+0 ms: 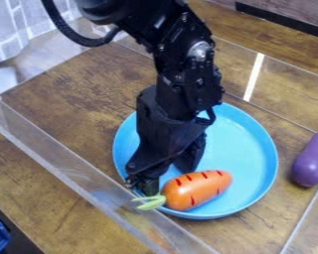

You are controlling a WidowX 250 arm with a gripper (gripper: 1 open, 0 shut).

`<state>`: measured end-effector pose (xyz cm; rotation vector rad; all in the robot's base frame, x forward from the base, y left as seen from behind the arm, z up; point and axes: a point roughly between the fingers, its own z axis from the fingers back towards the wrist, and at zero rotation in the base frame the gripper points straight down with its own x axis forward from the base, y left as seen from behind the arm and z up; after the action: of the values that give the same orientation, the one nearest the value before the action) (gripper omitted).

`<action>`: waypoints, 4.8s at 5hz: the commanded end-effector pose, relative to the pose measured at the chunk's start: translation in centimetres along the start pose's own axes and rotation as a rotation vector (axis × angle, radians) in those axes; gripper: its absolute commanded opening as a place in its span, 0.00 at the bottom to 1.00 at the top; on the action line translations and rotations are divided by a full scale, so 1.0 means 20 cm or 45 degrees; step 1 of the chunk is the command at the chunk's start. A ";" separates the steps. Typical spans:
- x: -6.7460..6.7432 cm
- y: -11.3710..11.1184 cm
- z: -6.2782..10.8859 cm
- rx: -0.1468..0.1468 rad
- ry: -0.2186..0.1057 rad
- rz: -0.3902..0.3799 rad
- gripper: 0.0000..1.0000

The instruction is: Remove the carrot from the blue tray and put it on the table

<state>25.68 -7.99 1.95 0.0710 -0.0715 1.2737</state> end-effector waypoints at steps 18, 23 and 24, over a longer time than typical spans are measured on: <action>-0.02 -0.04 -0.02 0.042 0.143 -0.284 1.00; -0.18 -0.06 -0.04 0.048 0.202 -0.160 1.00; -0.20 -0.09 -0.04 0.043 0.215 -0.215 1.00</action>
<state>27.34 -11.25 1.98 -0.0371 0.0682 1.1688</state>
